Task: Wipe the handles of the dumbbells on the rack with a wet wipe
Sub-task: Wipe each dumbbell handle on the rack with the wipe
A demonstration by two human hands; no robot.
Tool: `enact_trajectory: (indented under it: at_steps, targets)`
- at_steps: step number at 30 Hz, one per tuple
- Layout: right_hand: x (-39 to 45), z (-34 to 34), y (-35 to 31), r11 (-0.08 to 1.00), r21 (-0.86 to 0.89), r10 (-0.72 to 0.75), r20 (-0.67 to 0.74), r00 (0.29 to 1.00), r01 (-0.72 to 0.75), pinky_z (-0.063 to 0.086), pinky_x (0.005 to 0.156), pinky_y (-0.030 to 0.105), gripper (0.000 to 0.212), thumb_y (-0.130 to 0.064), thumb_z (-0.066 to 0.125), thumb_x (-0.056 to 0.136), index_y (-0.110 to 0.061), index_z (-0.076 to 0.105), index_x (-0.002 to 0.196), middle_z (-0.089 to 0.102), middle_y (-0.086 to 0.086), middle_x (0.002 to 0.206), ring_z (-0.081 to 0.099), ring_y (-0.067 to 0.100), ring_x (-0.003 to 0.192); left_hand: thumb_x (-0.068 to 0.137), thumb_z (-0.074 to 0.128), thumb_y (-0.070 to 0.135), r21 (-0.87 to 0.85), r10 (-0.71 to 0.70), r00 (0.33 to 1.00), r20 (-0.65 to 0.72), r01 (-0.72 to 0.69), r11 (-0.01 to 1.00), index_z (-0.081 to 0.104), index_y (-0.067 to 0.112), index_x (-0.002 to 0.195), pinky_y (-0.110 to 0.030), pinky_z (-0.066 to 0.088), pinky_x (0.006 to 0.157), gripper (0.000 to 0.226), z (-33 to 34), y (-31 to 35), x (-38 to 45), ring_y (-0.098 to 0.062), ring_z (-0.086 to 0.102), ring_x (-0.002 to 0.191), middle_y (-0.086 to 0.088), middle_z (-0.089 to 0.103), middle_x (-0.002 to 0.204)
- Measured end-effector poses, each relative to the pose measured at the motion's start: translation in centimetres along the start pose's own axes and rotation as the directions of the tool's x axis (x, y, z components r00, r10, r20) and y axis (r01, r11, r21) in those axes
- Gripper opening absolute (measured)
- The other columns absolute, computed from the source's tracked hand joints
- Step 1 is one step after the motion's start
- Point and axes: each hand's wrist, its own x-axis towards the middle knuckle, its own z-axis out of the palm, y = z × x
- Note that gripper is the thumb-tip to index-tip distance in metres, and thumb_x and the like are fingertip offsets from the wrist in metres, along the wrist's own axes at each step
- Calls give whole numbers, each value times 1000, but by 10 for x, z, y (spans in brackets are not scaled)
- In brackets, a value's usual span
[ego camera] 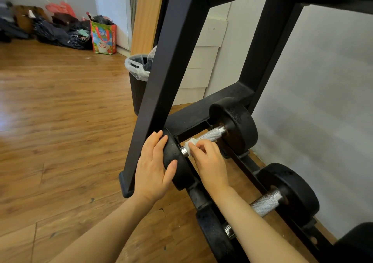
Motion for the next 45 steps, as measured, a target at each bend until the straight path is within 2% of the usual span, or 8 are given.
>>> enact_trajectory:
  at_steps: [4, 9, 21, 25, 28, 32, 39, 45]
  targets:
    - [-2, 5, 3, 999, 54, 0, -11, 1000, 0, 36, 72, 4, 40, -48, 42, 96, -17, 66, 105, 47, -24, 89, 47, -14, 88, 91, 42, 46, -13, 1, 1000, -11, -1, 1000, 38, 12, 147, -31, 18, 114, 65, 1, -1, 0, -7, 15, 146, -4, 33, 156]
    - [-2, 5, 1, 967, 218, 123, 49, 991, -130, 44, 72, 10, 14, -27, 54, 98, -16, 61, 100, 52, -10, 91, 50, 3, 90, 91, 41, 47, 3, -3, 1000, -10, 3, 1000, 38, 14, 147, -18, 10, 113, 65, 2, -3, 1, -2, 11, 145, -2, 32, 157]
    - [-7, -86, -37, 985, 59, 158, 64, 985, -162, 47, 76, 19, 19, -24, 52, 95, -16, 67, 104, 54, -5, 101, 50, 6, 92, 99, 48, 45, 279, -184, 906, 381, 77, 957, 20, 24, 157, -40, 28, 116, 67, -68, 43, 21, -20, 18, 149, -1, 15, 164]
    - [8, -151, -86, 839, 303, 424, 157, 892, -452, 49, 76, 17, 8, -23, 57, 96, -25, 64, 99, 56, -10, 102, 55, 0, 97, 99, 54, 38, 323, -230, 890, 393, 100, 941, 28, 21, 155, -42, 34, 112, 64, -125, 97, 50, -28, 30, 144, -9, 28, 158]
    - [30, -199, -121, 797, 332, 472, 181, 863, -505, 44, 77, 8, 12, -24, 58, 96, -21, 65, 104, 57, -9, 105, 54, -3, 97, 99, 54, 34, 329, -220, 883, 416, 79, 941, 33, 19, 153, -40, 40, 106, 60, -176, 144, 87, -27, 41, 137, -8, 39, 152]
    - [79, -264, -176, 873, 205, 403, 205, 892, -442, 41, 83, 12, 26, -39, 49, 95, -25, 66, 110, 52, -18, 111, 49, -2, 98, 100, 51, 32, 345, -268, 852, 450, 111, 932, 26, 20, 155, -38, 44, 96, 61, -253, 209, 138, -26, 52, 125, -4, 46, 145]
    - [176, -361, -315, 917, 238, 317, 57, 947, -321, 49, 78, 20, 8, -6, 66, 90, -6, 70, 96, 58, -4, 100, 54, 7, 92, 95, 58, 19, 353, -294, 850, 436, 139, 925, 47, 18, 142, -37, 48, 80, 48, -384, 302, 225, -30, 62, 106, -5, 54, 133]
    - [236, -403, -388, 970, 154, 197, -31, 980, -190, 54, 80, 27, 12, -4, 71, 85, -7, 74, 96, 61, -1, 102, 59, 15, 93, 83, 67, 17, 390, -271, 879, 394, 107, 915, 61, 12, 131, -41, 51, 92, 48, -460, 314, 290, -30, 59, 120, -11, 57, 137]
